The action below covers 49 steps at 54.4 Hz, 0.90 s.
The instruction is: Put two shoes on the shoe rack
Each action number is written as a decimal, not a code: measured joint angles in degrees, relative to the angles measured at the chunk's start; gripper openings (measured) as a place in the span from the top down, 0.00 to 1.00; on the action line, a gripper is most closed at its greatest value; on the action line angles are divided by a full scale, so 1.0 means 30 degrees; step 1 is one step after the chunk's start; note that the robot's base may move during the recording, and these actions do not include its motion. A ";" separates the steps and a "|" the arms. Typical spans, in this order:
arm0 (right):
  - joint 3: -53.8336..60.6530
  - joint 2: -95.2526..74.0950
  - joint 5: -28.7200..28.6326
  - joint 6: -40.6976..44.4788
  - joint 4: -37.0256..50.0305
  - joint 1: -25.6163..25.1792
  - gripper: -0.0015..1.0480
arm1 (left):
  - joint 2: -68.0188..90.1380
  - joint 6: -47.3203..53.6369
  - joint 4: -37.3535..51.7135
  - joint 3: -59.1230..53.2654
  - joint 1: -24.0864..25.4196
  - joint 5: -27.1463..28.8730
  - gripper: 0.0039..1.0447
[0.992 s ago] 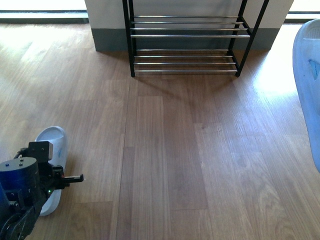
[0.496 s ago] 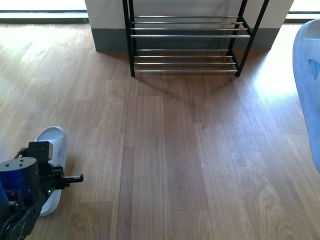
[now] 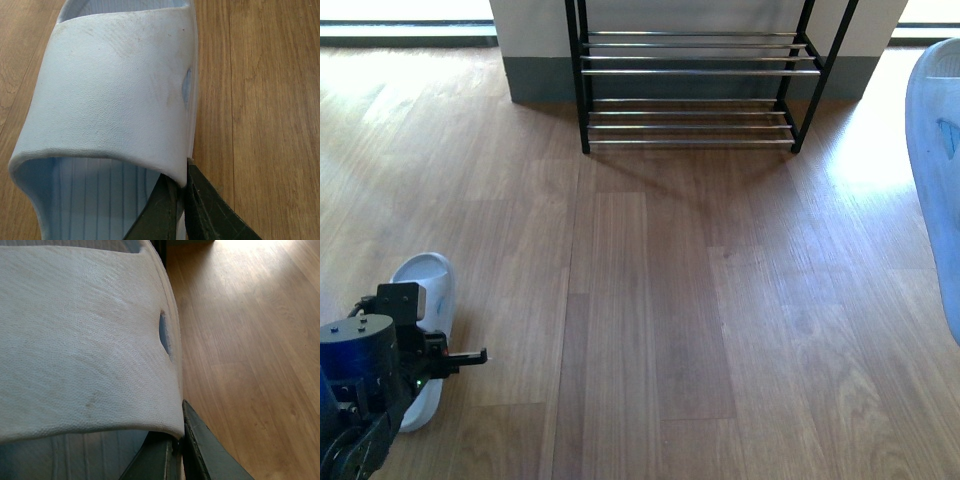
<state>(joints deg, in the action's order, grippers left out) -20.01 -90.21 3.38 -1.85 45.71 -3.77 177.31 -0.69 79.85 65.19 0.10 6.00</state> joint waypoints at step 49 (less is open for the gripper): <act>0.0000 0.0000 0.0000 0.0000 0.0000 0.0000 0.98 | 0.0000 0.0000 0.0000 -0.0029 0.0000 0.0000 0.99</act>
<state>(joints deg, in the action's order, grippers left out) -20.01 -90.21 3.38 -1.85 45.71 -3.77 177.31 -0.69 79.85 65.10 0.10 6.00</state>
